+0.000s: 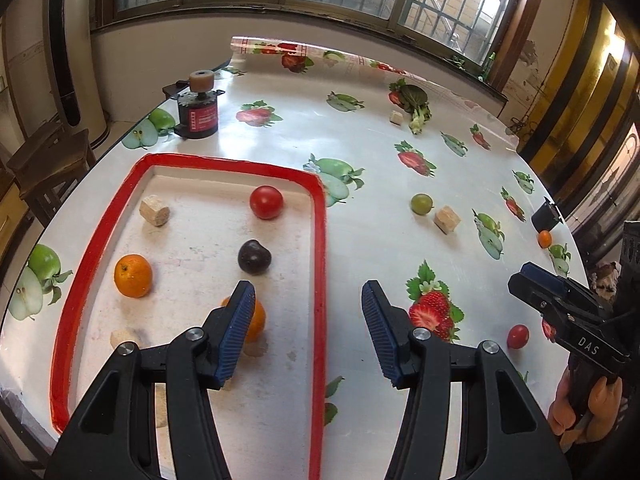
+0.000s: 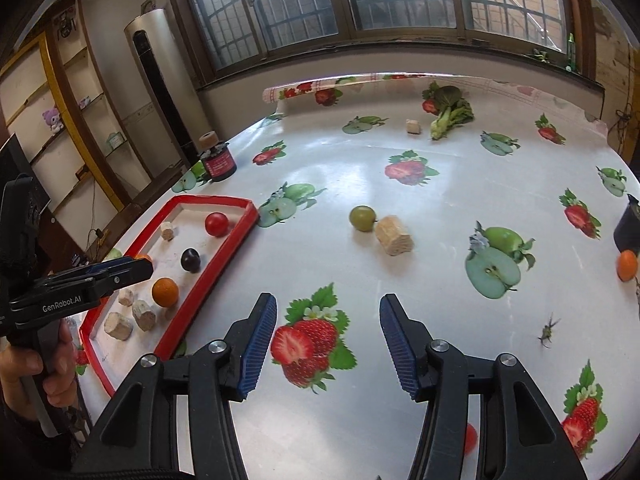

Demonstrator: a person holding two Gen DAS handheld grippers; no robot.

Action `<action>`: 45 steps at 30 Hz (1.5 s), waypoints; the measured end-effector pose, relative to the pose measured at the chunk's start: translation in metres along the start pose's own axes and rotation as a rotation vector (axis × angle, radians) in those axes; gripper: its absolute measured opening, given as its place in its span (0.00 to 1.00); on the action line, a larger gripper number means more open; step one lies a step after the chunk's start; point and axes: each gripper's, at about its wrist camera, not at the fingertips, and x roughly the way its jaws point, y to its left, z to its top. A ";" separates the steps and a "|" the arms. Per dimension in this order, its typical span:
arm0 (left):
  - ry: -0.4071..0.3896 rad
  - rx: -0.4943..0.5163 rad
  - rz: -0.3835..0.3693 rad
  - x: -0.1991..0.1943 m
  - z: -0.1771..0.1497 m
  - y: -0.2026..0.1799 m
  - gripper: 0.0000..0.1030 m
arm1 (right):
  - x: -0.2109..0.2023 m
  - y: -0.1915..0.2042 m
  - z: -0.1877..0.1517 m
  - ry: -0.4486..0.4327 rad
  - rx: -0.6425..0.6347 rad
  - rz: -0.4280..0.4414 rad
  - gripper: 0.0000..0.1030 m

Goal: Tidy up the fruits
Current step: 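Withdraw both open tools from the tray toward the remaining items, then grasp a wooden cube with the left tool while the right tool grasps an orange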

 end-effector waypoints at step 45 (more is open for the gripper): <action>0.125 0.196 -0.200 0.115 0.036 -0.152 0.52 | -0.039 -0.246 -0.023 -0.051 0.327 -0.361 0.55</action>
